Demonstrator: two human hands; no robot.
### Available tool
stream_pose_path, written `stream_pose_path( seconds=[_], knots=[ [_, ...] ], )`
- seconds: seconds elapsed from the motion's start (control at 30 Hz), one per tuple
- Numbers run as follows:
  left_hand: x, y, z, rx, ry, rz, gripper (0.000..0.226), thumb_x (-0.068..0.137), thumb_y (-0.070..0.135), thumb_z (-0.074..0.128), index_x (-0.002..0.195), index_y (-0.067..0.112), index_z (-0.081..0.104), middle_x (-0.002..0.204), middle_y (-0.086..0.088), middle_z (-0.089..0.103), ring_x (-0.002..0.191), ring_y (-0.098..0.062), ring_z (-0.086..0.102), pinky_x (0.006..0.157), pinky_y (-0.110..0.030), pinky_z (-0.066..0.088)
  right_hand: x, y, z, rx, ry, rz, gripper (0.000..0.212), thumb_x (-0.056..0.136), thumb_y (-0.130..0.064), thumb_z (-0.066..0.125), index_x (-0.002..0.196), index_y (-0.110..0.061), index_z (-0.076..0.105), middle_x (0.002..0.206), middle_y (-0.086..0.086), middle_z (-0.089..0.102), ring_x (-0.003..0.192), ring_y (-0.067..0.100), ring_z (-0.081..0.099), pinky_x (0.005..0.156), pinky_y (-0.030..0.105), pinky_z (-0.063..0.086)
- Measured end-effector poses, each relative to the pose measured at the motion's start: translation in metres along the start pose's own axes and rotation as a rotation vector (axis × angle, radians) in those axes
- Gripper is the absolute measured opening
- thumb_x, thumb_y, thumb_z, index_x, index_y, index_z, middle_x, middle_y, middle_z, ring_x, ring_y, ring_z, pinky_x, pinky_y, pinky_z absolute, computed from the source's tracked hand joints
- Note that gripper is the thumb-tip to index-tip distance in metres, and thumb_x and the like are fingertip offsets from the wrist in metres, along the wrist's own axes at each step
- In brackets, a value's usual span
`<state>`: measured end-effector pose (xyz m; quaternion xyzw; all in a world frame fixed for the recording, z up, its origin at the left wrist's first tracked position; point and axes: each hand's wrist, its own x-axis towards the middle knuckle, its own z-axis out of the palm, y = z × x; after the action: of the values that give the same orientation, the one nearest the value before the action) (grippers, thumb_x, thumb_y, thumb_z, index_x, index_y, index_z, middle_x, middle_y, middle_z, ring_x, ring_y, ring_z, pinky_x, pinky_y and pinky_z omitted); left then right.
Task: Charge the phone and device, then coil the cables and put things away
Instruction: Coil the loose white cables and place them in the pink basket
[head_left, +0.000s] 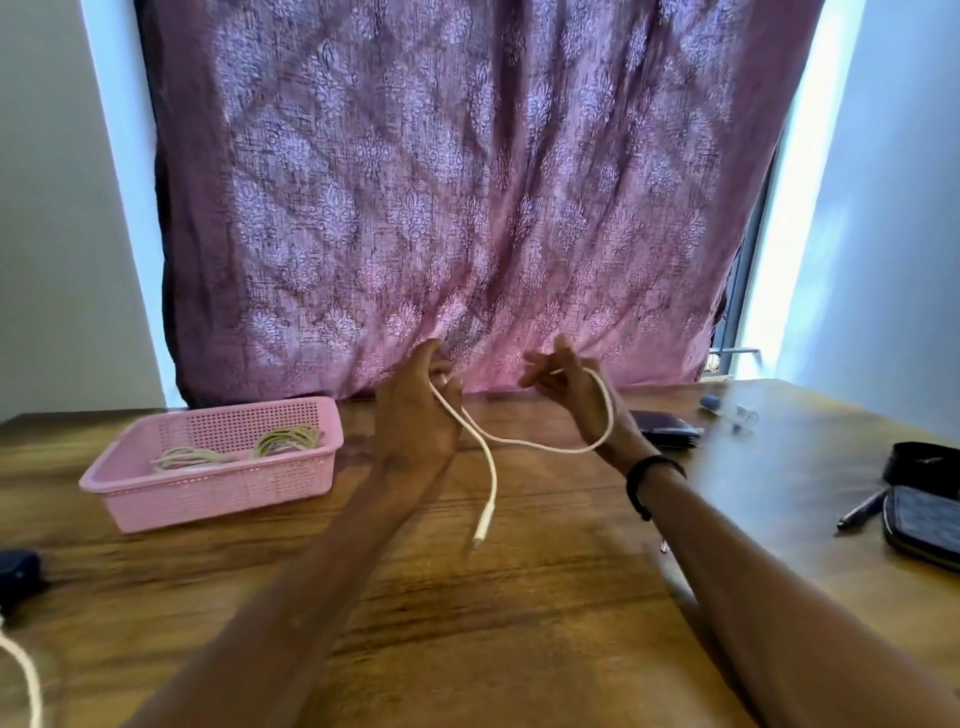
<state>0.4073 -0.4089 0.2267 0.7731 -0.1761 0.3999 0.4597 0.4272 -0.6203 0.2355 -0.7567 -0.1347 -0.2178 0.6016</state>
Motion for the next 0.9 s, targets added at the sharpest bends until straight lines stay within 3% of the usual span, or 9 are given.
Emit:
stream_pose_path(
  seconds=[0.07,0.13,0.2,0.23,0.3,0.37,0.53,0.67,0.9],
  knots=[
    [-0.001,-0.001,-0.003,0.093,0.02,0.081,0.063,0.091,0.009,0.067,0.15,0.013,0.045,0.129,-0.006,0.068,0.111,-0.019,0.066,0.097,-0.033,0.052,-0.015,-0.005,0.02,-0.279,-0.108,-0.131,0.071,0.105,-0.066,0.031,0.089,-0.018,0.08,0.106,0.01,0.079,0.11,0.022,0.072,0.104,0.053,0.053],
    [-0.002,-0.006,-0.003,0.137,-0.062,0.125,0.078,0.089,0.014,0.071,0.156,0.017,0.032,0.146,-0.006,0.055,0.126,-0.021,0.056,0.105,-0.035,0.047,-0.03,-0.012,0.036,-0.531,-0.202,-0.282,0.053,0.112,-0.044,0.036,0.103,-0.011,0.076,0.106,0.013,0.076,0.101,0.029,0.072,0.094,0.047,0.053],
    [-0.007,-0.011,0.0,0.174,-0.222,0.066,0.086,0.087,0.019,0.072,0.159,0.015,0.025,0.155,-0.009,0.044,0.139,-0.026,0.045,0.114,-0.042,0.04,-0.032,-0.007,0.045,-0.727,-0.24,-0.392,0.032,0.11,-0.023,0.046,0.123,-0.005,0.068,0.125,0.017,0.07,0.117,0.035,0.065,0.101,0.043,0.048],
    [-0.011,-0.014,0.002,0.208,-0.28,0.047,0.085,0.088,0.023,0.072,0.159,0.012,0.025,0.156,-0.012,0.041,0.142,-0.029,0.041,0.117,-0.043,0.036,-0.031,-0.002,0.046,-0.789,-0.254,-0.369,0.035,0.106,-0.017,0.052,0.139,-0.009,0.059,0.141,0.016,0.062,0.13,0.034,0.058,0.109,0.044,0.045],
    [-0.022,-0.016,0.005,0.249,-0.339,0.044,0.079,0.094,0.039,0.067,0.157,0.01,0.029,0.155,-0.015,0.041,0.143,-0.032,0.038,0.118,-0.042,0.033,-0.028,0.011,0.038,-0.816,-0.276,-0.235,0.073,0.099,-0.008,0.06,0.162,-0.022,0.026,0.168,0.011,0.032,0.151,0.032,0.036,0.121,0.052,0.037],
    [-0.03,-0.014,0.008,0.252,-0.379,0.035,0.073,0.097,0.051,0.057,0.156,0.016,0.031,0.155,-0.012,0.042,0.142,-0.03,0.038,0.117,-0.04,0.033,-0.025,0.021,0.024,-0.889,-0.258,-0.043,0.087,0.097,-0.01,0.061,0.166,-0.024,0.009,0.172,0.011,0.017,0.156,0.034,0.026,0.124,0.058,0.03],
    [-0.04,-0.019,0.018,0.49,-0.542,0.12,0.093,0.084,0.073,0.058,0.158,0.025,0.026,0.161,-0.007,0.034,0.146,-0.027,0.03,0.12,-0.04,0.031,-0.016,0.039,-0.014,-1.155,-0.108,0.173,0.029,0.099,-0.031,0.05,0.119,-0.025,0.07,0.131,0.009,0.067,0.127,0.033,0.057,0.112,0.046,0.039],
    [-0.033,-0.025,0.014,0.609,-0.582,0.013,0.101,0.079,0.076,0.061,0.159,0.025,0.025,0.162,-0.005,0.032,0.147,-0.028,0.026,0.118,-0.043,0.033,-0.01,0.044,-0.035,-1.082,0.027,0.273,0.023,0.095,-0.022,0.061,0.114,-0.022,0.073,0.122,0.014,0.072,0.12,0.037,0.06,0.106,0.042,0.041],
    [-0.03,-0.018,-0.001,0.782,-0.469,-0.089,0.091,0.093,0.025,0.061,0.162,0.017,0.002,0.17,-0.008,-0.003,0.155,-0.033,0.006,0.116,-0.053,0.03,-0.007,0.055,-0.068,-1.211,0.251,0.528,0.035,0.093,-0.019,0.058,0.127,-0.015,0.065,0.142,0.021,0.057,0.137,0.042,0.046,0.117,0.056,0.034]
  ],
)
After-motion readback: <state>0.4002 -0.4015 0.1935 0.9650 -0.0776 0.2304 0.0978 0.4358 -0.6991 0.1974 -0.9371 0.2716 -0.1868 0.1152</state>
